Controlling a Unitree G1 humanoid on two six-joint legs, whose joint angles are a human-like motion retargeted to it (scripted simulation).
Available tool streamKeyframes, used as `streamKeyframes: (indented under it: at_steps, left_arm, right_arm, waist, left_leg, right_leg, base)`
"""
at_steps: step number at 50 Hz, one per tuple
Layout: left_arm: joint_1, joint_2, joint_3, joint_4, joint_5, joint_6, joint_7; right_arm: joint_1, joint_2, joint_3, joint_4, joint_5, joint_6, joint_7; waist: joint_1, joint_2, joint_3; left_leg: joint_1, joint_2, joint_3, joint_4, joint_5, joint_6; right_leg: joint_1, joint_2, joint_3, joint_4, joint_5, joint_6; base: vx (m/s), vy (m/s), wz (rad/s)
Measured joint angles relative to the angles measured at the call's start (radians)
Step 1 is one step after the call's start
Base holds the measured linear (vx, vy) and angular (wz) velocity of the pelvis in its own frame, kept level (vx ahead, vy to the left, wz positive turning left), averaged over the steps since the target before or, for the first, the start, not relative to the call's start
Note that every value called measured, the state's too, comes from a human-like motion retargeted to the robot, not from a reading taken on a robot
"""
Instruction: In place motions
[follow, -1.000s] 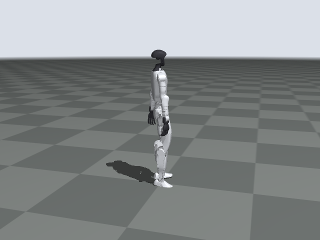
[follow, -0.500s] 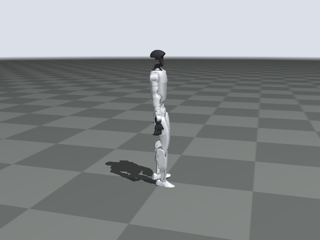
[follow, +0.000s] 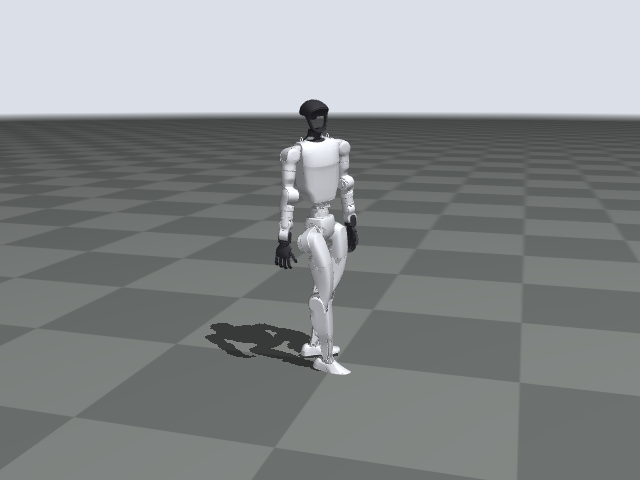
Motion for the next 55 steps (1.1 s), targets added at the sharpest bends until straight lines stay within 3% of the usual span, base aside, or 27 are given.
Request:
streamKeyframes:
  at_steps: [9,23,41,55]
  left_arm:
    - [-0.013,-0.013,-0.007,-0.017,0.002,-0.011,-0.013]
    - [0.025,-0.034,0.012,0.002,0.043,-0.008,-0.029]
    - [0.067,-0.003,0.014,0.054,0.05,0.015,-0.02]
    - [0.064,0.037,0.002,0.137,0.044,0.035,-0.015]
  right_arm:
    - [-0.003,0.006,0.009,0.01,0.006,0.005,-0.007]
    - [-0.004,0.032,0.064,-0.037,0.01,-0.034,0.025]
    - [0.038,-0.01,0.029,-0.031,0.015,-0.047,0.017]
    - [0.052,0.017,0.035,-0.094,0.0,-0.049,0.065]
  waist:
    - [0.012,0.004,0.004]
    - [0.08,-0.003,0.006]
    - [0.306,-0.01,0.013]
    - [0.455,-0.034,0.006]
  left_leg:
    - [0.005,-0.008,0.045,0.003,-0.008,-0.002]
    - [-0.04,-0.005,-0.073,-0.018,0.036,0.02]
    - [-0.136,-0.031,-0.395,-0.007,0.144,0.043]
    - [-0.182,-0.085,-0.609,-0.011,0.213,0.039]
  right_leg:
    - [-0.011,0.005,0.02,-0.002,0.015,0.019]
    - [0.002,-0.01,-0.041,0.004,-0.042,-0.042]
    - [0.123,-0.159,-0.431,-0.007,-0.147,-0.025]
    - [0.219,-0.209,-0.66,-0.032,-0.189,-0.007]
  base:
    - [-0.02,0.04,-0.37]
    - [0.03,-0.01,0.54]
    - [0.14,0.06,1.28]
    - [0.05,0.08,0.83]
